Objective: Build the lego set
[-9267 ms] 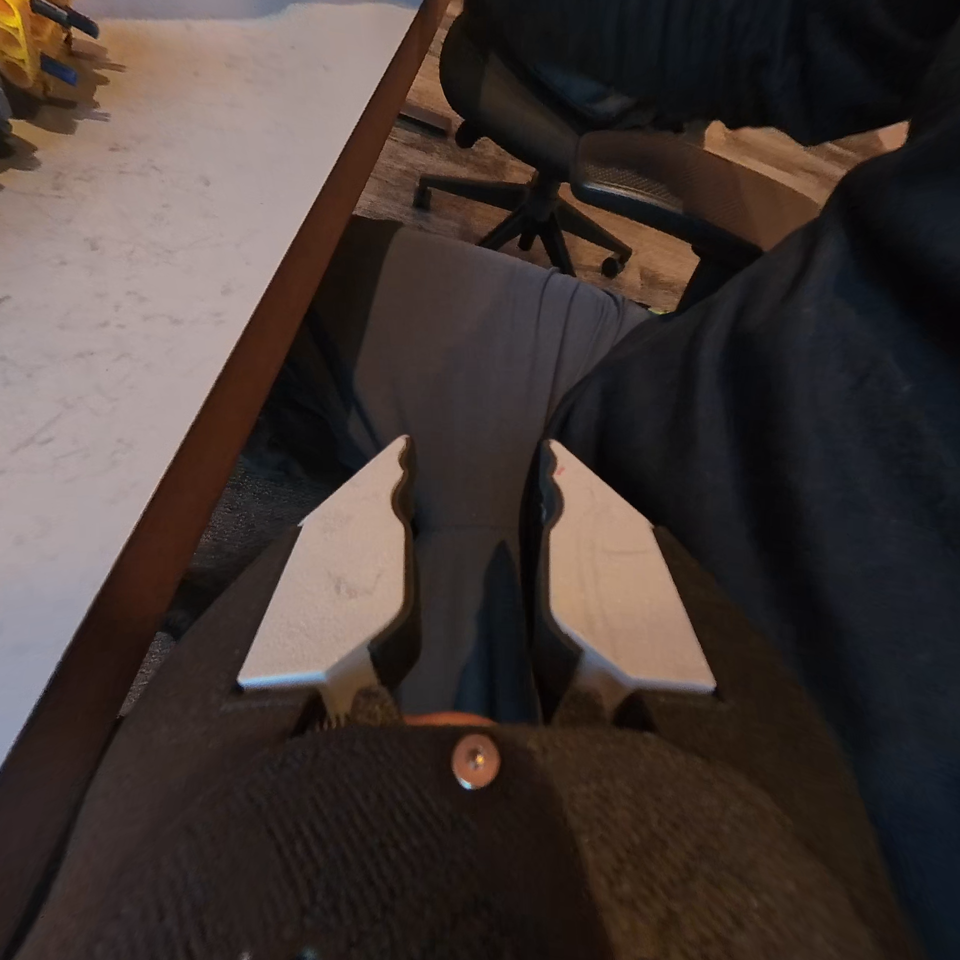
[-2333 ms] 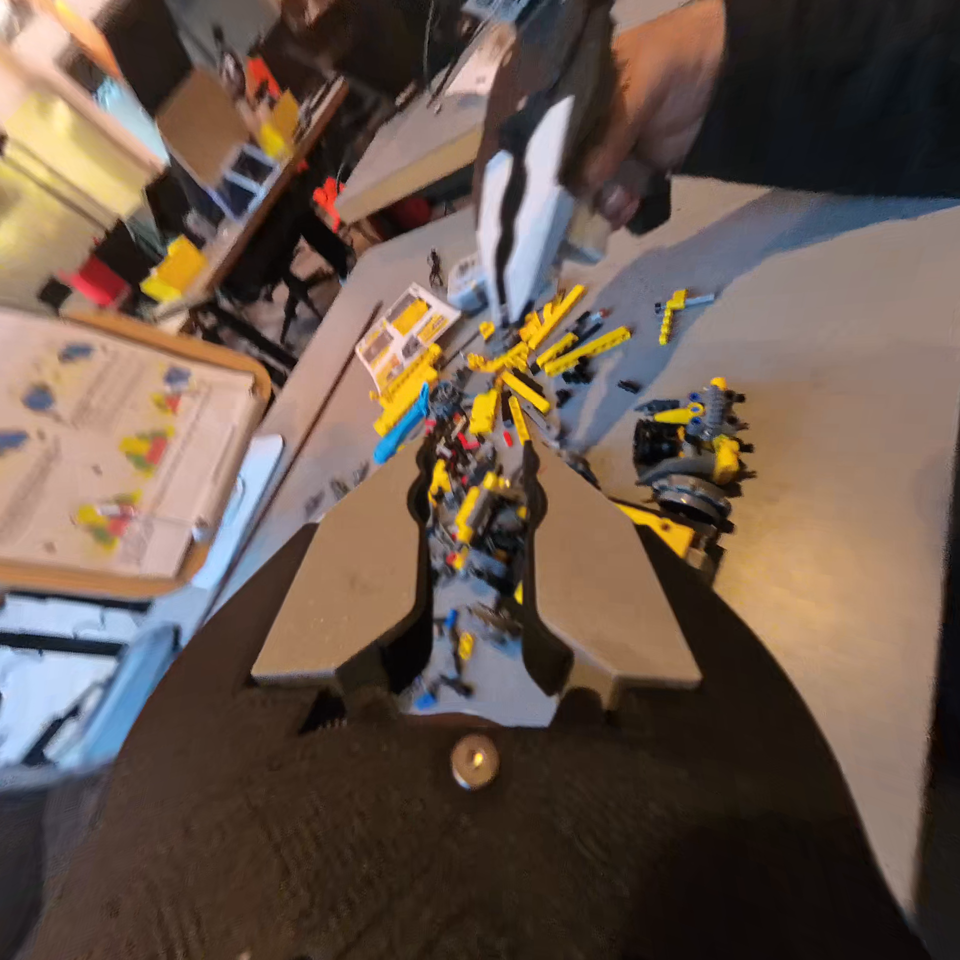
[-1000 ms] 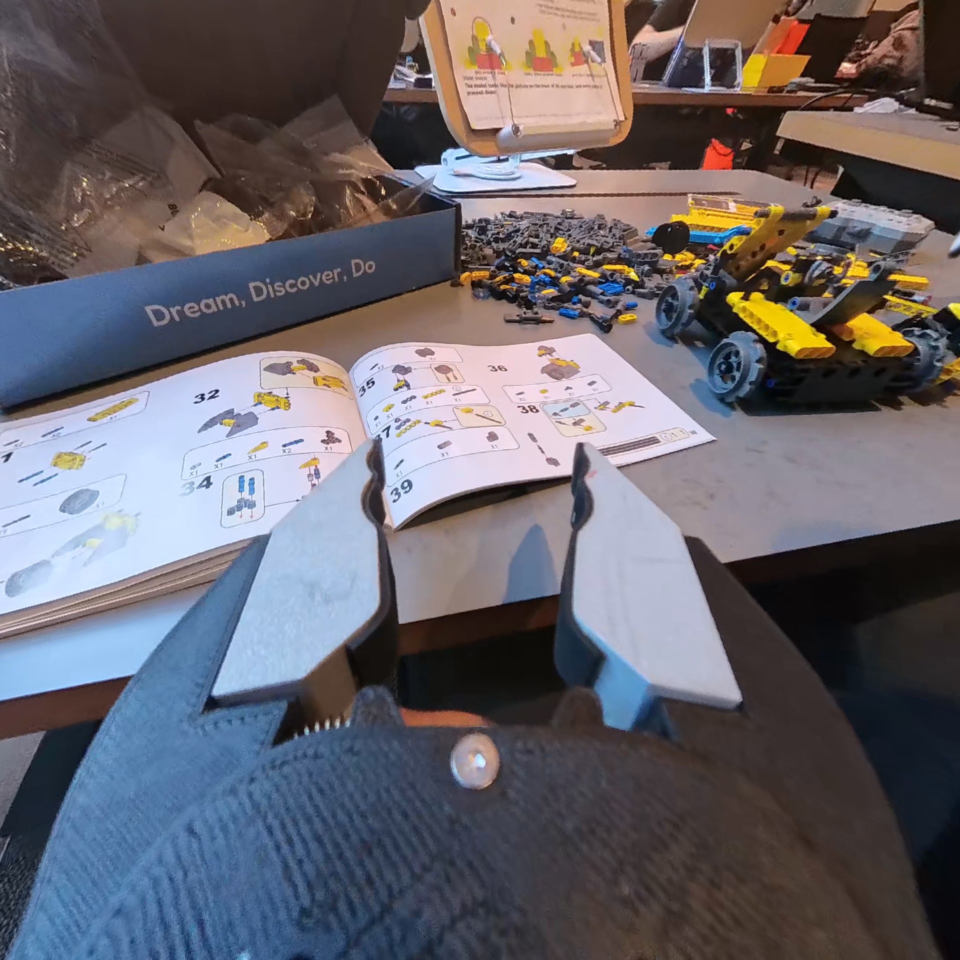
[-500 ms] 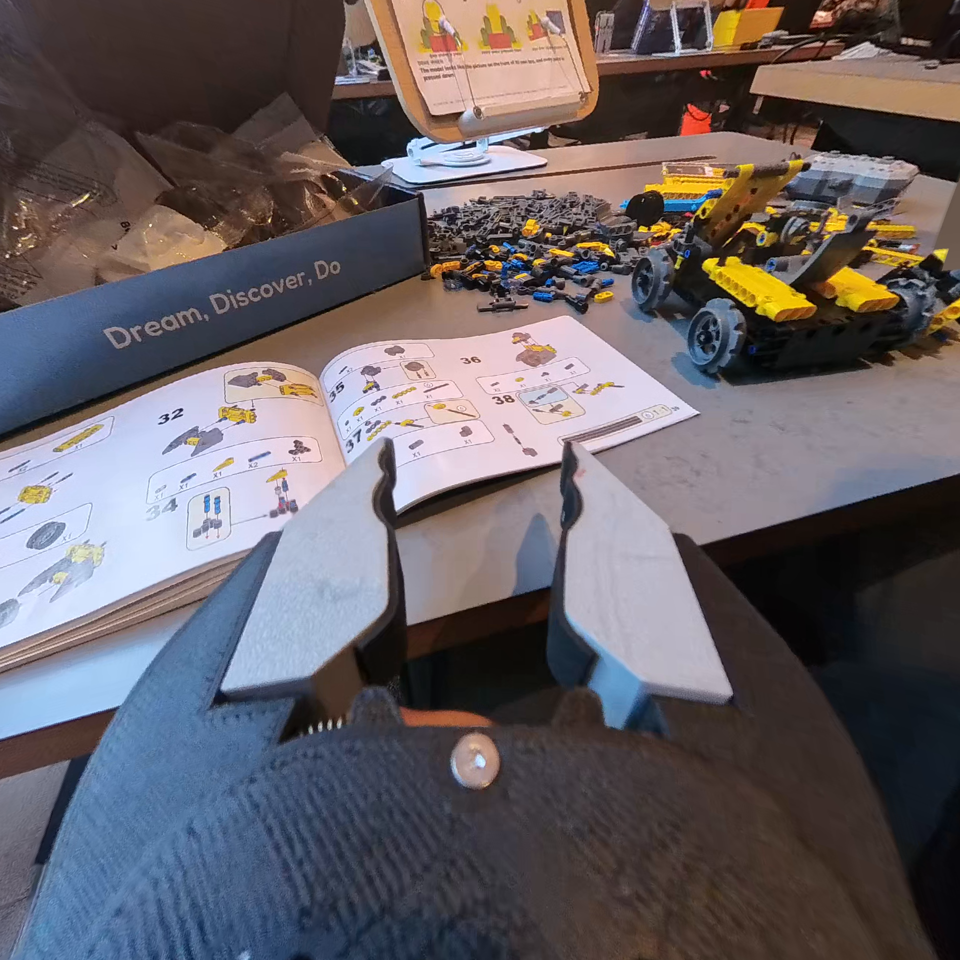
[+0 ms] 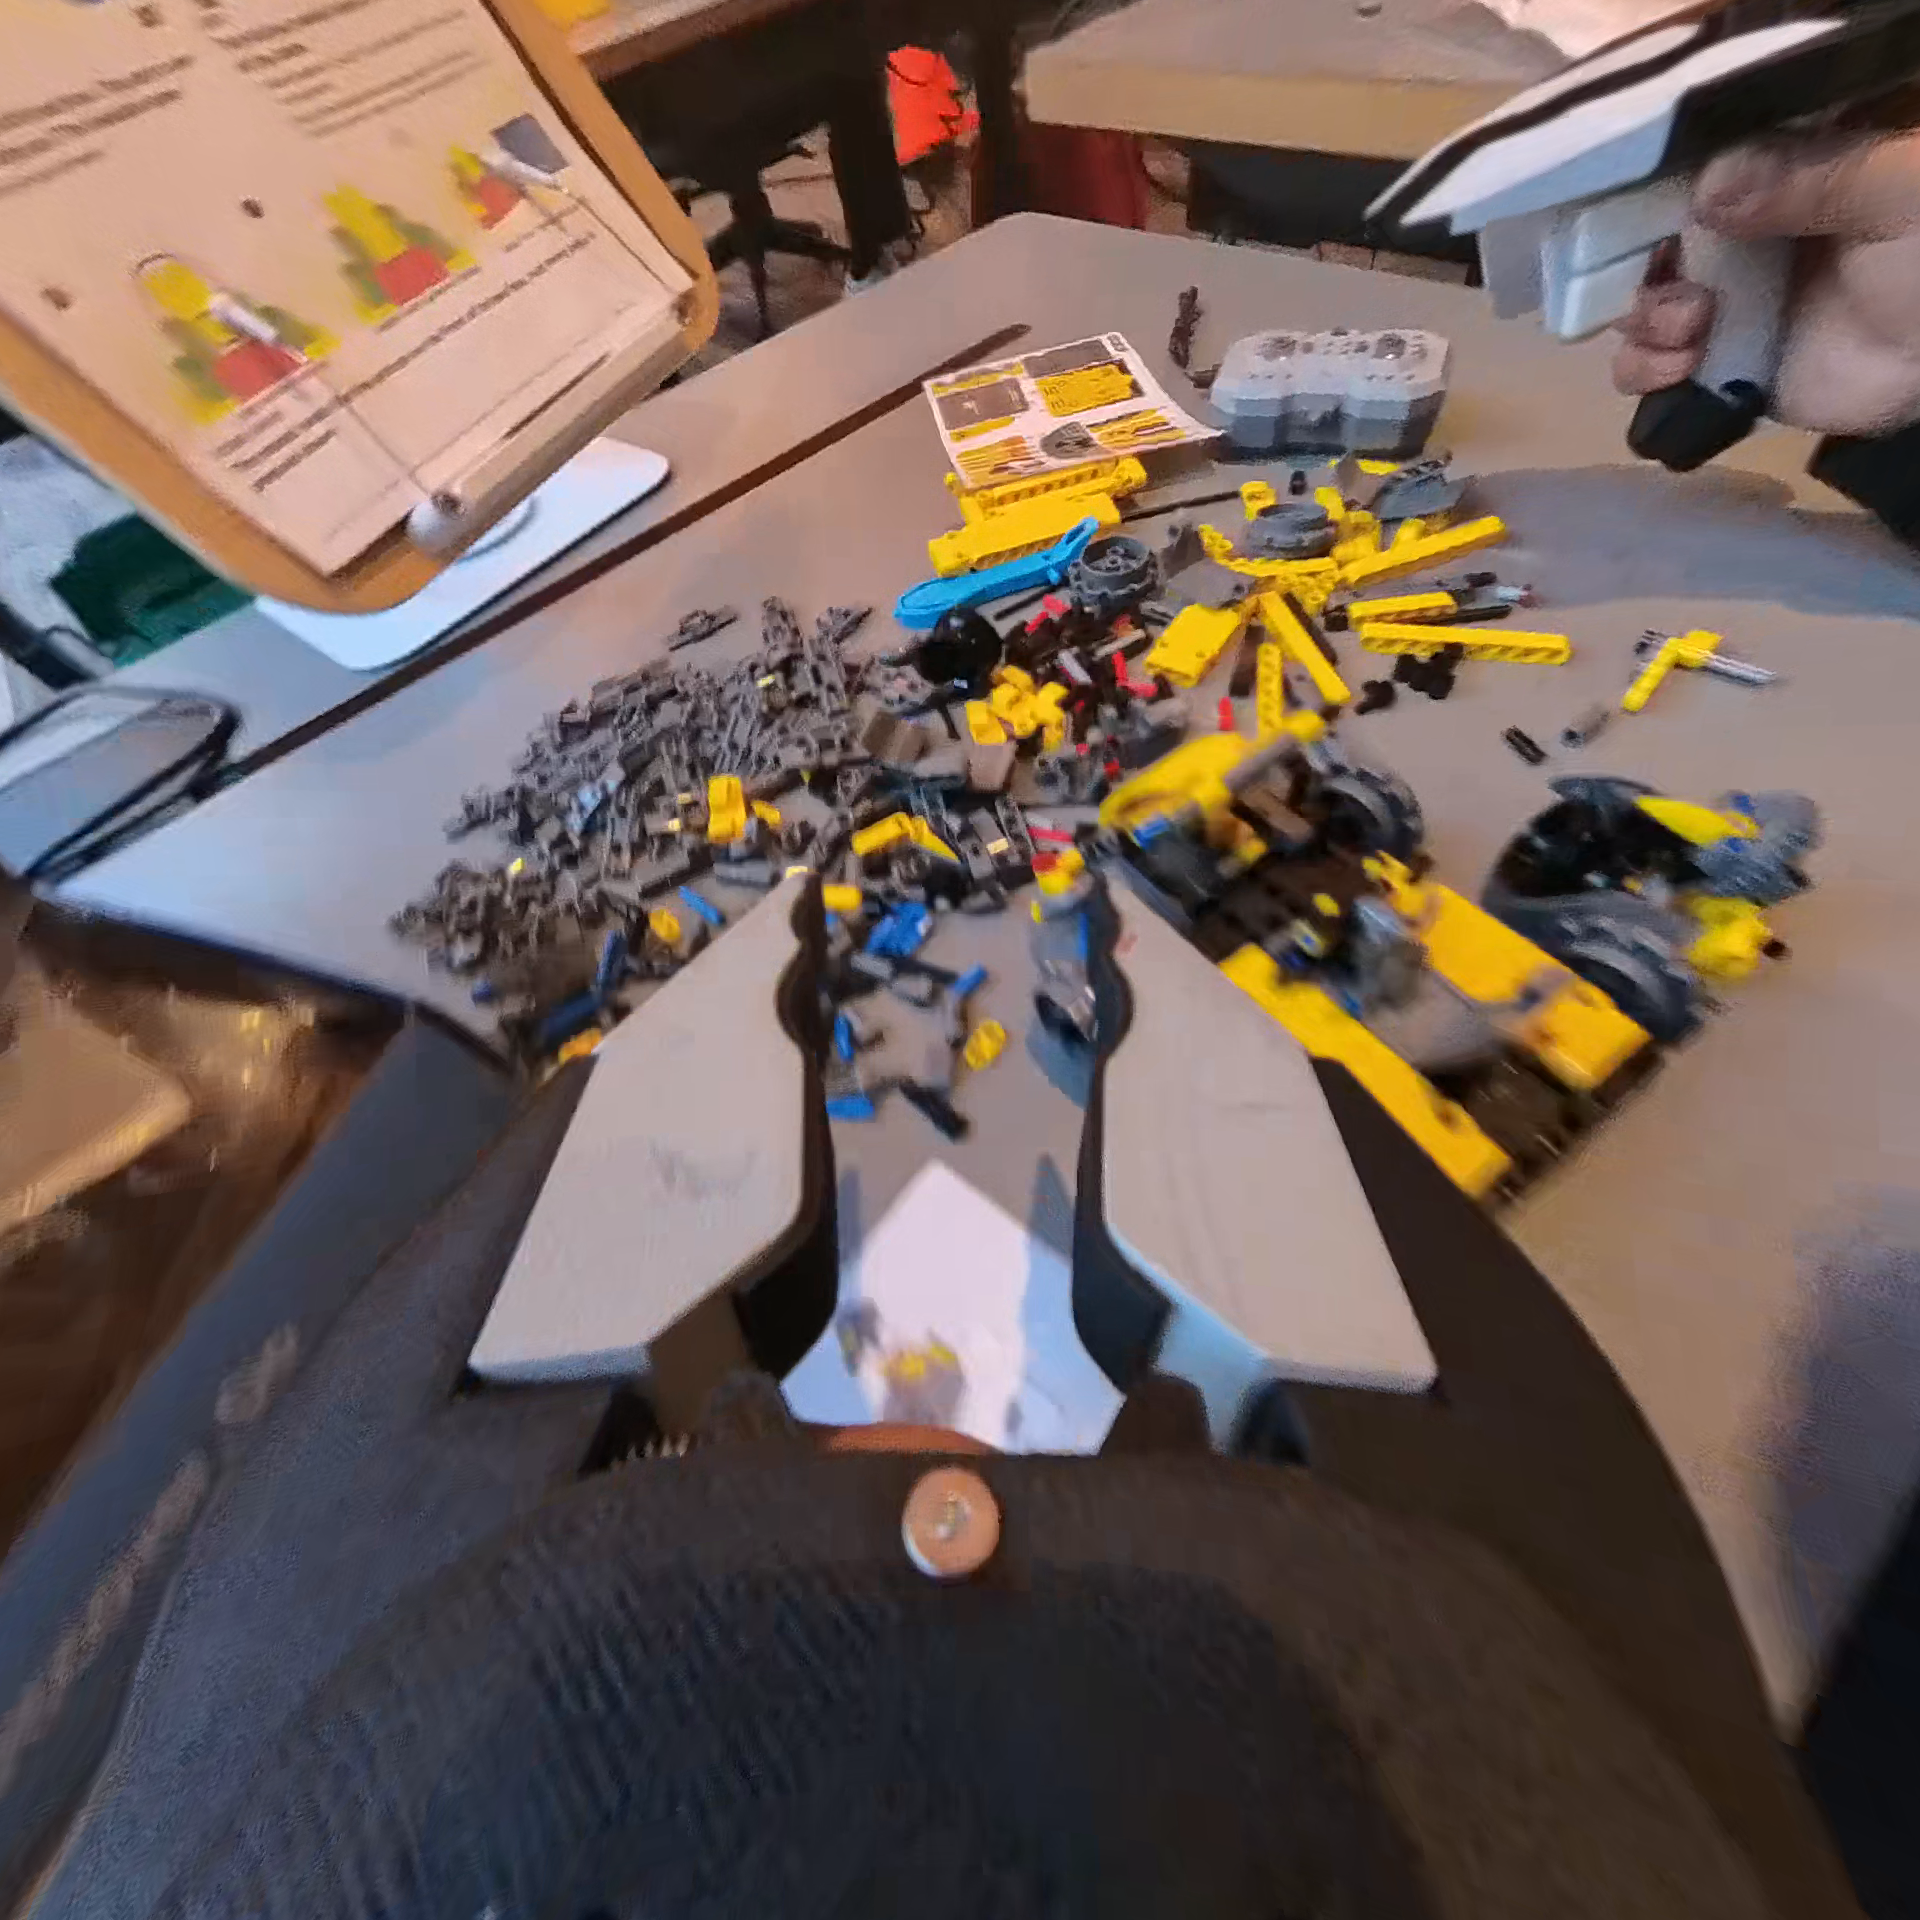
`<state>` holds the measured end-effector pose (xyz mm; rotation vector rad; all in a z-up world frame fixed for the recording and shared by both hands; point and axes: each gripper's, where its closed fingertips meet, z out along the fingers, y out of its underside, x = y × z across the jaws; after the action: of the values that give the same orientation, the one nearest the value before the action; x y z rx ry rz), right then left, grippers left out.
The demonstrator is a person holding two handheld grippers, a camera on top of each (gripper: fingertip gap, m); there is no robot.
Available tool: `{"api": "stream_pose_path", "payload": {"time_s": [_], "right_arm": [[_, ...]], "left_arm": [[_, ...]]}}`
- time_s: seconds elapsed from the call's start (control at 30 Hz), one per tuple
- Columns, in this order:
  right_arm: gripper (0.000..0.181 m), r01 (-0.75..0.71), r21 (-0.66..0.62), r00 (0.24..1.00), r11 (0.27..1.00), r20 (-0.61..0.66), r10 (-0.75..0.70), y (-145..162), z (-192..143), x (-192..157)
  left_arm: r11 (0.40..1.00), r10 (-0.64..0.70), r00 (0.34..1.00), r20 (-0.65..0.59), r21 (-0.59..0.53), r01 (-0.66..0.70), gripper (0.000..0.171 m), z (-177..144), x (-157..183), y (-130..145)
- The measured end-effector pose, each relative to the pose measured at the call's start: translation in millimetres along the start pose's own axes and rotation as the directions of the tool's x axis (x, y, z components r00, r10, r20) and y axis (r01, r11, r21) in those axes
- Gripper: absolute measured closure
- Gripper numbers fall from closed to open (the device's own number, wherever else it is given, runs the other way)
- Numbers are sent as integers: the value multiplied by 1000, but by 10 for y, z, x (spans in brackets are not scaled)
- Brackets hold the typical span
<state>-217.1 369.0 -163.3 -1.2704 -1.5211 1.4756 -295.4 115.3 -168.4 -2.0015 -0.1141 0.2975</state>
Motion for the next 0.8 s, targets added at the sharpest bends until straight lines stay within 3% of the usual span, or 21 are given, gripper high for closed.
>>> {"api": "stream_pose_path", "payload": {"time_s": [0.13, 0.2, 0.33, 0.5, 0.63, 0.8], "right_arm": [[164, 25, -54, 1000, 998, -7, -26, 111, 64, -2], [163, 27, -64, 1000, 998, 1, -27, 135, 88, -24], [164, 27, -82, 999, 996, 23, -26, 179, 138, -71], [164, 42, -107, 999, 993, 38, -39, 238, 189, -113], [164, 39, -124, 998, 991, 53, -33, 290, 222, -133], [163, 37, -138, 998, 990, 63, -29, 327, 251, -152]], "left_arm": [[990, 50, 987, -154, -124, -70, 130, 638, -68, 5], [972, 77, 958, -276, -194, -134, 145, 868, 3, 75], [930, 194, 898, -395, -217, -296, 151, 1218, 38, 42], [841, 296, 766, -570, -224, -492, 149, 1464, 197, 64], [803, 292, 665, -687, -201, -561, 153, 1563, 408, 169], [773, 285, 633, -719, -218, -596, 171, 1601, 453, 356]]}}
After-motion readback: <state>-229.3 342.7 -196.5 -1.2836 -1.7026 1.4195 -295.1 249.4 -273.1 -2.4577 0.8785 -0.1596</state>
